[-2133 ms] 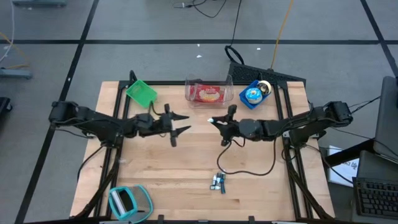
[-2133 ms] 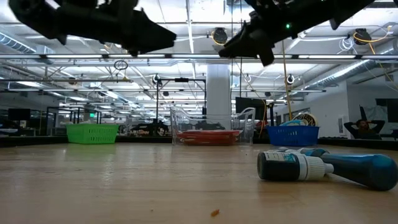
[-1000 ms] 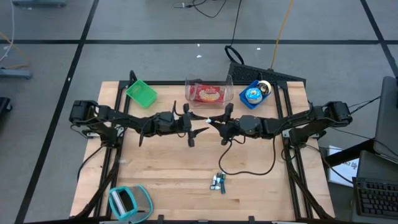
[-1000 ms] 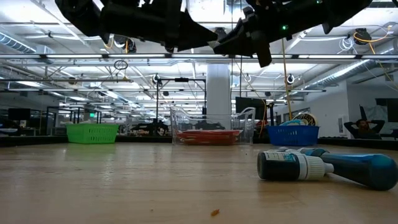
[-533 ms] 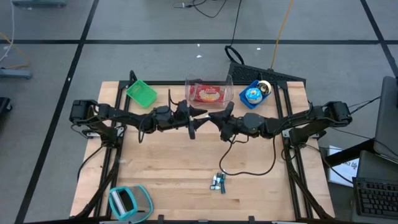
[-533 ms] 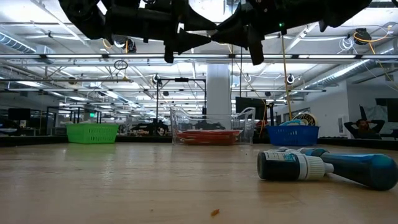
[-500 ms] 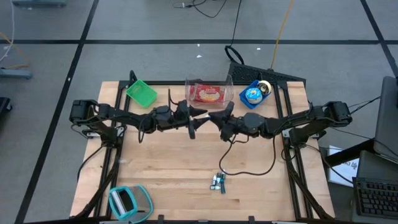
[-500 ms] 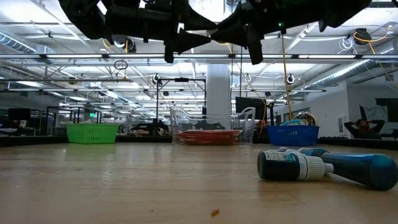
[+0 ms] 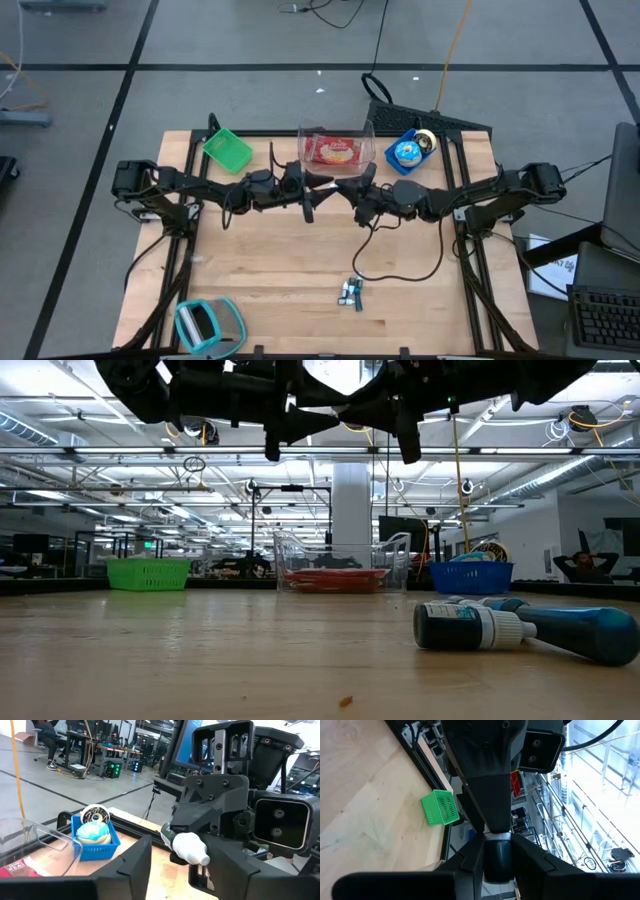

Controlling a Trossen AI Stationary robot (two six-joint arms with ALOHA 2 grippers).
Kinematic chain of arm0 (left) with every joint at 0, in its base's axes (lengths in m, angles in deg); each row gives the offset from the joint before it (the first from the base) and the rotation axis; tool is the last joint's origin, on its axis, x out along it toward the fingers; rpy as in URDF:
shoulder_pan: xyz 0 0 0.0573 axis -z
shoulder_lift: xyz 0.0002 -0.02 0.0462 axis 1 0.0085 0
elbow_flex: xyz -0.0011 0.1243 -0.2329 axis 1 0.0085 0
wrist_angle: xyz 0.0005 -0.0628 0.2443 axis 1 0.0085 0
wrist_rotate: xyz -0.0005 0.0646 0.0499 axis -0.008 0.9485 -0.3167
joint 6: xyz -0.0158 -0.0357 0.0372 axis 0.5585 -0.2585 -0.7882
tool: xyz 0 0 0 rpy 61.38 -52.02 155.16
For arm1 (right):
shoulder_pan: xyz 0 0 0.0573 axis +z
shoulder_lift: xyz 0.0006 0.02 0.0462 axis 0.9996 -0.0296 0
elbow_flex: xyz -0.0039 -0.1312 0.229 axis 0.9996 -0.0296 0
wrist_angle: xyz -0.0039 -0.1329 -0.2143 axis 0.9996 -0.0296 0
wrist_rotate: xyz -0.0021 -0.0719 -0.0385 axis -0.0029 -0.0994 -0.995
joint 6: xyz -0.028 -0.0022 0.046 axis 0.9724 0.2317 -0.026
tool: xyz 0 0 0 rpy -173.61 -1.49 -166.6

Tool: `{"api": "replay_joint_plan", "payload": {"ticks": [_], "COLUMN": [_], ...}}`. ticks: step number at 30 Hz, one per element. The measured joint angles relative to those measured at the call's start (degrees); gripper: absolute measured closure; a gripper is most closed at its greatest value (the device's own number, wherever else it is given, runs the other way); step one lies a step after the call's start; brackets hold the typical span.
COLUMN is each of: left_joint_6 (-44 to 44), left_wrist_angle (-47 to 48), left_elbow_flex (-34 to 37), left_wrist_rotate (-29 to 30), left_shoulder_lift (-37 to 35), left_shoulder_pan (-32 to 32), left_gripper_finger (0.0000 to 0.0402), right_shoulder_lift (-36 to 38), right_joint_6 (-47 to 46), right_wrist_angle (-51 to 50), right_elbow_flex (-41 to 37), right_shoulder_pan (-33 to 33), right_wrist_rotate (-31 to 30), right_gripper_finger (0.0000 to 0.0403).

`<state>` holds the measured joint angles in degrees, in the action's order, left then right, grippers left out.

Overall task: Pick & Place Food Item
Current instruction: Put the blue food coloring bottle into the green bin

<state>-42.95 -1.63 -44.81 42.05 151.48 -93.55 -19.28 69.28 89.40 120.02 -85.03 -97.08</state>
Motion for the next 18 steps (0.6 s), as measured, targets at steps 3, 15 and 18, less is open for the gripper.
{"api": "replay_joint_plan", "payload": {"ticks": [3,15,18], "left_joint_6": [0.0,-0.5,-1.3], "left_wrist_angle": [0.0,0.0,0.0], "left_elbow_flex": [0.0,0.0,0.0], "left_wrist_rotate": [-0.1,-0.1,0.3], "left_shoulder_lift": [0.0,0.1,0.1], "left_shoulder_pan": [-0.1,-1.5,-1.7], "left_gripper_finger": [0.0264,0.0354,0.0354], "right_shoulder_lift": [0.0,0.0,0.0], "right_joint_6": [-0.1,-1.7,-3.5], "right_wrist_angle": [0.0,-0.9,-1.2], "right_elbow_flex": [0.0,0.0,0.0], "right_shoulder_pan": [-0.3,-0.8,-0.8], "right_wrist_rotate": [1.0,0.9,1.0], "right_gripper_finger": [0.0332,0.0324,0.0313]}}
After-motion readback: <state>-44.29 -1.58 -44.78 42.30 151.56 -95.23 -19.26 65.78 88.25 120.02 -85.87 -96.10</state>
